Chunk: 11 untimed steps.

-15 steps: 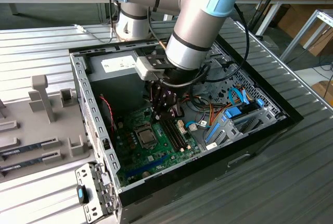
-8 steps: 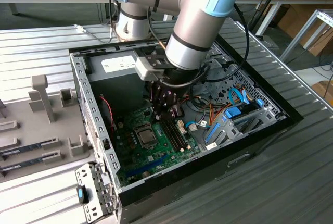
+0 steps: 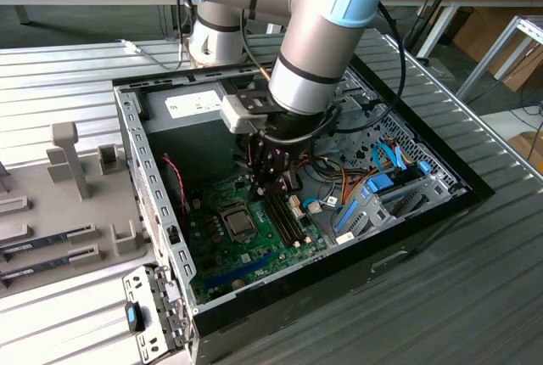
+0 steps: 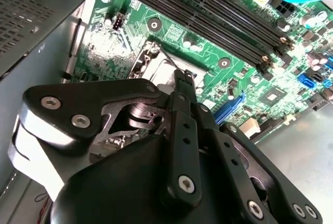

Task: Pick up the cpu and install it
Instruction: 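Install the first cpu locking lever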

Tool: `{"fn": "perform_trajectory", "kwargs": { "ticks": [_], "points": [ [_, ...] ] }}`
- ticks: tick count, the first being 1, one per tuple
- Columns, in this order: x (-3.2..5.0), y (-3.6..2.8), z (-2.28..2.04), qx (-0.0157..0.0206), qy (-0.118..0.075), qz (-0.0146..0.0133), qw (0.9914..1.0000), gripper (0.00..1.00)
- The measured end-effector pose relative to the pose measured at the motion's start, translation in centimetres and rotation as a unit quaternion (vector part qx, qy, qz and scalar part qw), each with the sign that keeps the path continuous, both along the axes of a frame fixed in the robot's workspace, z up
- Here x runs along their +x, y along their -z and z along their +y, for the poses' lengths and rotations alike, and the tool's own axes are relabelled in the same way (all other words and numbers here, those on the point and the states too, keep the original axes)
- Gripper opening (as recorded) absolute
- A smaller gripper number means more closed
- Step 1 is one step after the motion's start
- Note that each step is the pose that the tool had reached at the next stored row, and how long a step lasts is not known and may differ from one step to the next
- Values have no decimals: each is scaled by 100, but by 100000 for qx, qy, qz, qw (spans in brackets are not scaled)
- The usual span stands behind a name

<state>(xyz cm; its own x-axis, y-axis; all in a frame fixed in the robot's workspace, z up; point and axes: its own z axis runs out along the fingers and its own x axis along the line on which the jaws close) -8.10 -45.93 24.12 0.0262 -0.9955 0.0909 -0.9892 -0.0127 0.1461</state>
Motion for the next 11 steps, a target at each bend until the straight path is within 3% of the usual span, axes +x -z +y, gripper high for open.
{"fn": "perform_trajectory", "kwargs": {
  "ticks": [1, 2, 3, 8, 11],
  "points": [
    [-2, 1, -1, -2, -2, -290, 100000, 11],
    [-5, 4, -2, 5, 0, -1011, 99995, 11],
    [-6, 5, -2, 9, 2, -1282, 99992, 11],
    [-8, 3, -7, 21, 1, -1382, 99990, 11],
    [-14, 7, -65, 77, -16, -1392, 99990, 11]
  ]
}}
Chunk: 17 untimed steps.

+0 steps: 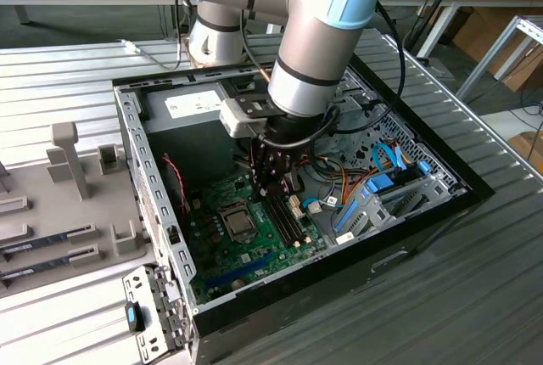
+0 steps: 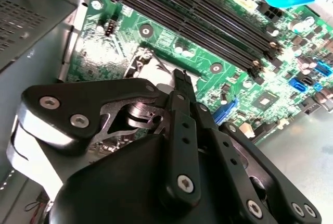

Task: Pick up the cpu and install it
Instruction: 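Install the first cpu locking lever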

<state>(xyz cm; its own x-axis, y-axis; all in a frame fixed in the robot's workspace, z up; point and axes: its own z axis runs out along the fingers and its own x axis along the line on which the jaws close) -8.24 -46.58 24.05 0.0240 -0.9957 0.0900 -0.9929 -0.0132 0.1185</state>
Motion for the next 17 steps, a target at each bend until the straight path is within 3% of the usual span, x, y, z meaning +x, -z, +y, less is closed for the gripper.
{"fn": "perform_trajectory", "kwargs": {
  "ticks": [4, 17],
  "points": [
    [-2, 4, -37, 10, -138, -1, 100000, 11],
    [-95, 37, -22, -168, -294, -4, 99999, 11]
  ]
}}
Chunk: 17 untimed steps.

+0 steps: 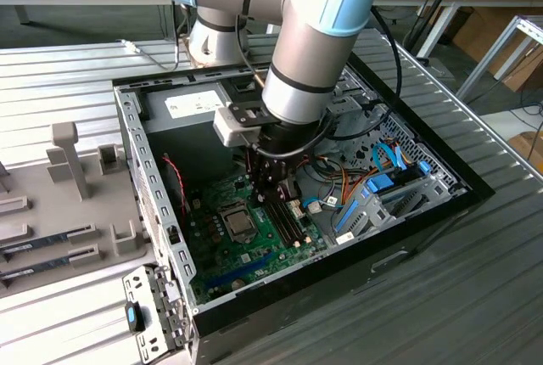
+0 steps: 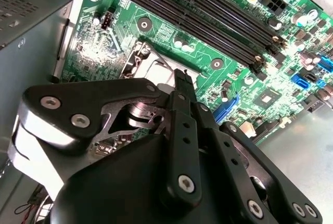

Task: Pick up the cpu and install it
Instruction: 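Install the first cpu locking lever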

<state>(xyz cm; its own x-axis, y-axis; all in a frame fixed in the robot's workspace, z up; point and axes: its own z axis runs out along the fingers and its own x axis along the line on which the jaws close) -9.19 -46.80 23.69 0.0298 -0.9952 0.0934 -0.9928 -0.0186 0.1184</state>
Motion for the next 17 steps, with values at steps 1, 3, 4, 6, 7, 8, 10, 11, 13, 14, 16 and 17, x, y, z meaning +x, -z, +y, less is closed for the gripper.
{"fn": "perform_trajectory", "kwargs": {
  "ticks": [1, 3, 4, 6, 7, 8, 10, 11, 13, 14, 16, 17],
  "points": [
    [-4, 4, 1, 10, 11, -7, 100000, 11],
    [-26, 13, -8, 5, 11, -13, 100000, 11],
    [-28, 16, -13, 3, 6, -13, 100000, 11],
    [-29, 24, -24, 9, 12, -19, 100000, 11],
    [-29, 28, -26, 9, 15, -19, 100000, 11],
    [-29, 28, -27, 2, 12, -15, 100000, 11],
    [-29, 28, -26, -3, 7, -11, 100000, 11],
    [-30, 29, -21, 5, 9, -18, 100000, 11],
    [-32, 27, -15, 3, 9, -83, 100000, 11],
    [-33, 20, -10, 66, 8, -145, 100000, 11],
    [-33, 3, 4, 310, 10, -203, 99999, 11],
    [-33, -1, 11, 470, 9, -219, 99999, 11]
  ]
}}
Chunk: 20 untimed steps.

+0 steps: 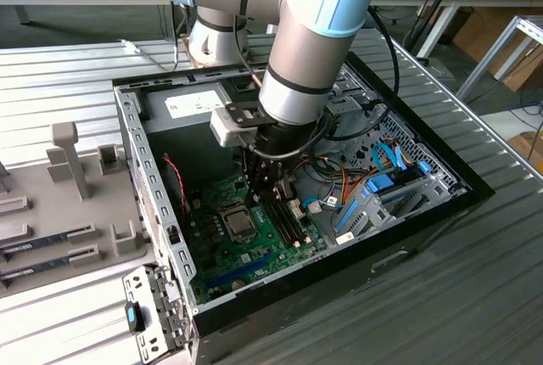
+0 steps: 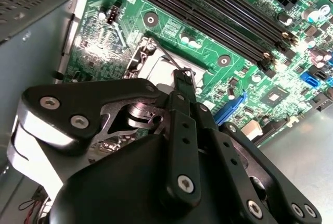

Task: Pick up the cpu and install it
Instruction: 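Install the first cpu locking lever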

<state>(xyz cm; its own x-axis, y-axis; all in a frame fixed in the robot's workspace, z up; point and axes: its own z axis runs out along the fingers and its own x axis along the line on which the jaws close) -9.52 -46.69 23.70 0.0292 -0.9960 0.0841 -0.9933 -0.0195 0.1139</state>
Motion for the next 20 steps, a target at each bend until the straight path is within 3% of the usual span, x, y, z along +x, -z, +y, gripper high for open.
{"fn": "perform_trajectory", "kwargs": {
  "ticks": [2, 4, 8, 11, 12, 15, 20],
  "points": [
    [0, -5, 29, 297, 2, -32, 100000, 11],
    [2, -9, 72, 351, -33, -32, 99999, 11],
    [2, -40, 81, 759, -111, -33, 99997, 11],
    [2, -100, 88, 1595, -172, -32, 99987, 11],
    [5, -101, 88, 2070, -187, -35, 99978, 11],
    [21, -101, 87, 2751, -345, -20, 99962, 11],
    [24, -101, 63, 2800, -656, 0, 99959, 11]
  ]
}}
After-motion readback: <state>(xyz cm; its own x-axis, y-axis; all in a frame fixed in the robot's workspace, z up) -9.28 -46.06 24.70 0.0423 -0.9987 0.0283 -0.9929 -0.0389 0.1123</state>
